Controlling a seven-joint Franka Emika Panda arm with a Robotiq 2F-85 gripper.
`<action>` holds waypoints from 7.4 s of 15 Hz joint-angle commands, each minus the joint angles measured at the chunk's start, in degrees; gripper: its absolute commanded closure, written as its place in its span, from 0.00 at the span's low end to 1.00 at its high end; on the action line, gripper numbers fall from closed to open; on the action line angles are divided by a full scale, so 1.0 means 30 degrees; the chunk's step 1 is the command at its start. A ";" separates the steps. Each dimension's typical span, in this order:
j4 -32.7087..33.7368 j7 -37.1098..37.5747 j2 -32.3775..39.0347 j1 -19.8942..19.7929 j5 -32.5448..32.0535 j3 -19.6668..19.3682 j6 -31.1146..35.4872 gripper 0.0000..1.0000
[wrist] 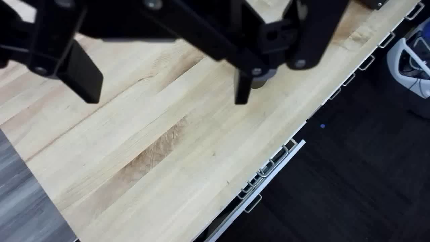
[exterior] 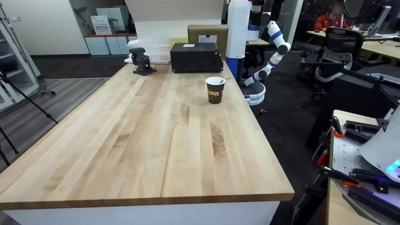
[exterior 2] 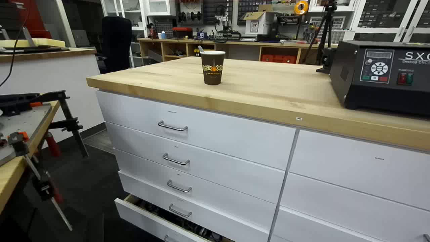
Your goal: Remove the pen from the cup.
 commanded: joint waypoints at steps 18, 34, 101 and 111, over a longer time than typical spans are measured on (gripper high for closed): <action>0.1506 -0.2967 0.2229 -0.0269 -0.1748 -0.2001 -0.0002 0.00; 0.5174 -0.6822 1.0784 -0.0422 -0.2164 -0.4976 0.1730 0.00; 0.6131 -0.6777 1.5007 0.0265 -0.4484 -0.6601 0.6694 0.00; 0.7332 -0.7018 1.4930 0.0056 -0.4307 -0.6508 0.4520 0.60</action>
